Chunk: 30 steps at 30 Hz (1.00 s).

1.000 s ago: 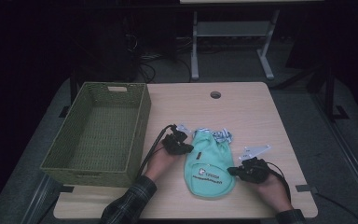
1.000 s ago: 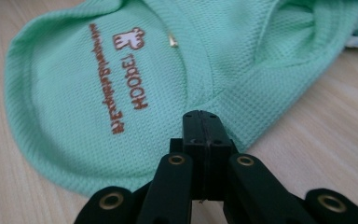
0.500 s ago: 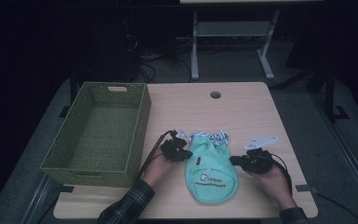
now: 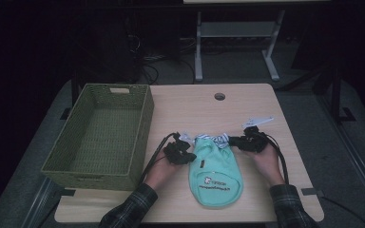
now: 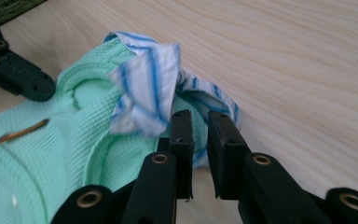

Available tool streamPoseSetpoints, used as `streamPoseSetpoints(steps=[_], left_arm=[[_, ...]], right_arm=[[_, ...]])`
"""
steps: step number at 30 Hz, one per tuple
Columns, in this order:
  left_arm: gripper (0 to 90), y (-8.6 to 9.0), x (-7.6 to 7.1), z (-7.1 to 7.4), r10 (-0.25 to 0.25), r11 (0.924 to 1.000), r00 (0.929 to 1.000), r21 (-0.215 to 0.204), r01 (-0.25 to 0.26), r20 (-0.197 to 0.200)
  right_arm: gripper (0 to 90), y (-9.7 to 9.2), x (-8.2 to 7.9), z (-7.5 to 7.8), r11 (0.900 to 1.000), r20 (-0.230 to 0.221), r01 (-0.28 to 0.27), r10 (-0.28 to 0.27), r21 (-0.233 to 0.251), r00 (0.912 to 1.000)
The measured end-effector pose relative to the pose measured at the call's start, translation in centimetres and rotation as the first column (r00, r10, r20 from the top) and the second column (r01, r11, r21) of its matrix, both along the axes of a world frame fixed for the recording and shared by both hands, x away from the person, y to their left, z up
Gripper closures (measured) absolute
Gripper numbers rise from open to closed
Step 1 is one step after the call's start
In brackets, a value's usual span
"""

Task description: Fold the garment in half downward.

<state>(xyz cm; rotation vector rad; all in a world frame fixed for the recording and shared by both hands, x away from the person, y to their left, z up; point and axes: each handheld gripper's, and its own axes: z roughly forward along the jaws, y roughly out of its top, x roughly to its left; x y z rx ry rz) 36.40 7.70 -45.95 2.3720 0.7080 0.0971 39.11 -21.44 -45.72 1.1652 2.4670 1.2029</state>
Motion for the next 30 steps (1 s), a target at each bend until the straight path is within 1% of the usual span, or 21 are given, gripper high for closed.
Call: streamPoseSetpoints(steps=[2,4,5,6,7,8,9,10,12,13,14,15,18,19,20,23,25,26,28,29,30], left_arm=[[88.7,0.0,0.0,0.0,0.0,1.0,1.0,0.0,0.0,-0.001],[88.7,0.0,0.0,0.0,-0.001,1.0,1.0,0.001,0.001,0.001],[88.7,0.0,0.0,0.0,-0.001,1.0,1.0,0.001,0.001,0.001],[88.7,0.0,0.0,0.0,-0.001,1.0,1.0,0.001,0.001,0.001],[88.7,0.0,0.0,0.0,-0.001,1.0,1.0,0.002,0.001,0.001],[88.7,0.0,0.0,0.0,0.0,1.0,1.0,0.002,0.0,0.002],[88.8,-0.1,-0.1,0.0,0.005,1.0,1.0,-0.003,-0.005,0.003],[89.1,-0.1,-0.1,0.0,0.005,1.0,1.0,-0.002,-0.005,0.006],[89.3,-0.1,-0.1,0.0,0.003,1.0,1.0,-0.002,-0.003,0.007],[89.3,-0.1,0.0,0.0,0.002,1.0,1.0,-0.002,-0.002,0.006],[89.4,-0.1,0.0,0.0,0.002,1.0,1.0,-0.001,-0.002,0.005],[89.4,-0.1,0.0,0.0,0.001,1.0,1.0,-0.001,-0.001,0.005],[89.5,-0.1,0.0,0.0,0.001,1.0,1.0,-0.001,-0.001,0.006],[89.5,-0.1,0.0,0.0,0.002,1.0,1.0,-0.002,-0.002,0.007],[89.5,-0.1,-0.1,0.0,0.002,1.0,1.0,-0.002,-0.002,0.008],[89.4,0.0,0.0,0.0,-0.008,1.0,1.0,0.004,0.008,0.005],[88.4,0.0,0.1,0.0,-0.006,1.0,1.0,-0.005,0.006,-0.001],[87.2,0.0,0.0,-0.1,0.002,0.9998,1.0,-0.021,-0.003,-0.007],[83.5,0.0,0.1,0.0,-0.011,0.9999,0.9999,-0.013,0.011,-0.011],[82.1,-0.1,0.0,0.2,-0.012,0.9999,0.9999,-0.002,0.012,0.001],[81.3,-0.1,0.0,0.2,-0.012,0.9999,0.9999,-0.002,0.012,0.001]], right_arm=[[77.0,0.2,0.2,-0.1,1.0,-0.005,0.0,0.0,-0.002,1.0],[74.9,0.9,0.6,-0.5,1.0,-0.036,-0.004,0.005,0.002,0.9993],[74.9,0.9,0.6,-0.5,1.0,-0.036,-0.004,0.005,0.002,0.9993],[76.4,1.1,0.6,-0.8,1.0,-0.042,-0.008,0.008,-0.003,0.9991],[78.3,1.4,0.7,-1.0,0.9998,-0.046,-0.006,0.005,-0.019,0.9989],[80.5,1.6,0.7,-1.2,0.9987,-0.04,-0.008,0.006,-0.049,0.9992],[88.0,1.6,0.6,-1.1,0.9978,-0.023,-0.006,0.004,-0.066,0.9997],[88.4,1.5,0.7,-0.9,0.9961,-0.004,-0.007,0.007,-0.088,1.0],[89.0,1.3,0.6,-0.5,0.9943,0.023,0.004,-0.002,-0.106,0.9997],[89.0,1.3,0.6,-0.5,0.9943,0.023,0.004,-0.002,-0.106,0.9997],[89.1,1.0,0.8,-0.2,0.9926,0.043,0.011,-0.006,-0.121,0.9991],[89.1,1.0,0.8,-0.2,0.9926,0.043,0.011,-0.006,-0.121,0.9991],[89.1,0.6,1.2,0.2,0.9889,0.071,0.022,-0.012,-0.147,0.9974],[89.1,0.2,1.5,0.2,0.9859,0.079,0.039,-0.026,-0.163,0.9965],[89.1,0.2,1.5,0.2,0.9859,0.079,0.039,-0.026,-0.163,0.9965],[88.4,-0.1,2.0,-0.5,0.9882,0.059,0.049,-0.041,-0.145,0.9974],[85.6,0.0,1.8,-0.7,0.9911,0.064,0.047,-0.039,-0.125,0.9972],[84.0,0.0,1.6,-0.6,0.9926,0.066,0.044,-0.036,-0.113,0.9971],[80.7,-0.1,1.2,-0.3,0.9949,0.073,0.045,-0.038,-0.09,0.9966],[79.2,-0.3,0.8,0.1,0.9968,0.081,0.039,-0.033,-0.071,0.9962],[78.3,-0.5,0.5,0.3,0.9974,0.084,0.035,-0.03,-0.063,0.996]])
